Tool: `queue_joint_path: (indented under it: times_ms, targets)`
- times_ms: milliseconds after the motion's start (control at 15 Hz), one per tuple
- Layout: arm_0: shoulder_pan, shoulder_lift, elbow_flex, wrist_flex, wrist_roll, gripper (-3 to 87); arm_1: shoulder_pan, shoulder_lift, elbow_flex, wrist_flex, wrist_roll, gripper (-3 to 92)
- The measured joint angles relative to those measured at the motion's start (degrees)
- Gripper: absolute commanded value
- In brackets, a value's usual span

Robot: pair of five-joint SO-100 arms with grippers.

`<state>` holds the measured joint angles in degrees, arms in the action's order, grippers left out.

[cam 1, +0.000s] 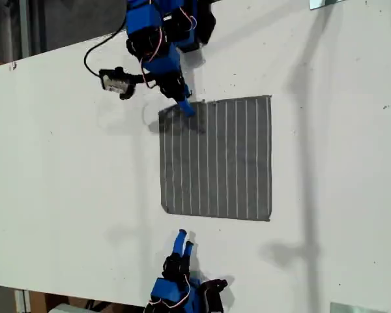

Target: Grasp corners of a square towel and fold twice.

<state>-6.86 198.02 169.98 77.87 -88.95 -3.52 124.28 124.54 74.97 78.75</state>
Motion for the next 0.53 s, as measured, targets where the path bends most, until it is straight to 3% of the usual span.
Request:
queue_joint_path:
  times_ms: [133, 267, 400, 533]
  targets:
    - [3.96, -6.50, -8.61, 6.06, -3.52, 24.6, -4.57, -15.12, -4.48, -2.64, 1.49, 27.4]
    - [7.03, -23.82, -21.36, 8.17, -4.48, 24.9, -10.20, -16.17, -4.57, -4.66, 5.89, 27.0]
    - [10.02, -40.87, -33.13, 7.56, -5.80, 26.6, -16.00, -16.35, -4.57, -3.78, 10.81, 26.7]
    - [15.47, -51.33, -34.01, 1.32, -10.63, 27.8, -24.52, -19.69, -5.27, -2.72, 17.23, 27.2]
